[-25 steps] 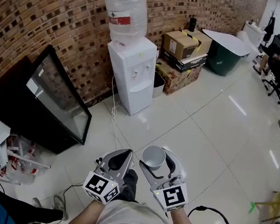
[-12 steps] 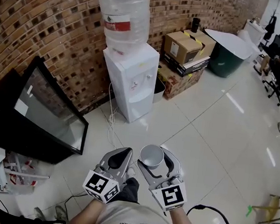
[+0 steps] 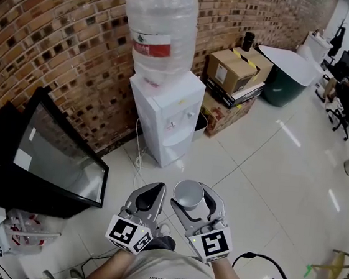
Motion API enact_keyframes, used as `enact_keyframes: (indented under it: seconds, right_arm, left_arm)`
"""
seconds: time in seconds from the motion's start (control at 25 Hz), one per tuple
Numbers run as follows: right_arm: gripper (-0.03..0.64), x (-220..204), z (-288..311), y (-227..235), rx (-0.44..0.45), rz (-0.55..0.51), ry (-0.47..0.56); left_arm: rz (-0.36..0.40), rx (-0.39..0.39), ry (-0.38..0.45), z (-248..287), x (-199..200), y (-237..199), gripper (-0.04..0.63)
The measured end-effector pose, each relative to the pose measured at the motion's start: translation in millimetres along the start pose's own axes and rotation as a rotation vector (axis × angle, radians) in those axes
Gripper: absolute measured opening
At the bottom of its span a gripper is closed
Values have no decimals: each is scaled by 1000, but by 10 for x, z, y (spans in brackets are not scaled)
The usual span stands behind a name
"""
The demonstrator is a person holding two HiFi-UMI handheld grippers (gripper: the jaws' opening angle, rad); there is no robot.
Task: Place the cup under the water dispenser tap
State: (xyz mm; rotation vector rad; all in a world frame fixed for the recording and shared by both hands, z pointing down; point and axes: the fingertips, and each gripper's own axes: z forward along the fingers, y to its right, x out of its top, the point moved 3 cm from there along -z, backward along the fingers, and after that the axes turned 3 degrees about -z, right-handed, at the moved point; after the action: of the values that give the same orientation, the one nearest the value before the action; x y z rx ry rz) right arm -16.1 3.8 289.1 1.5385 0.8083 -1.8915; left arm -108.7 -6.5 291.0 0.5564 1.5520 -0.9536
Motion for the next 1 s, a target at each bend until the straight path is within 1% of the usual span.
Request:
enact_keyframes:
  seconds: [0.2, 0.32, 0.44, 0.72, 1.0]
  right_arm:
    - [334, 69, 300, 113, -15, -17, 6]
    - [334, 98, 404, 145, -16, -17, 20]
    - [334, 108, 483, 168, -10, -13, 45]
    - [334, 87, 715, 291, 16, -13, 56]
    - [334, -15, 1008, 628, 14, -1, 63]
  left_arm:
    - [13, -2, 1, 178, 84, -232, -8]
    - [26, -7, -1, 266, 108, -275, -8]
    - [22, -11, 10, 323, 96, -321, -7]
    - [15, 29, 23, 446, 107, -498, -8]
    - [39, 54, 29, 788, 112, -663, -8]
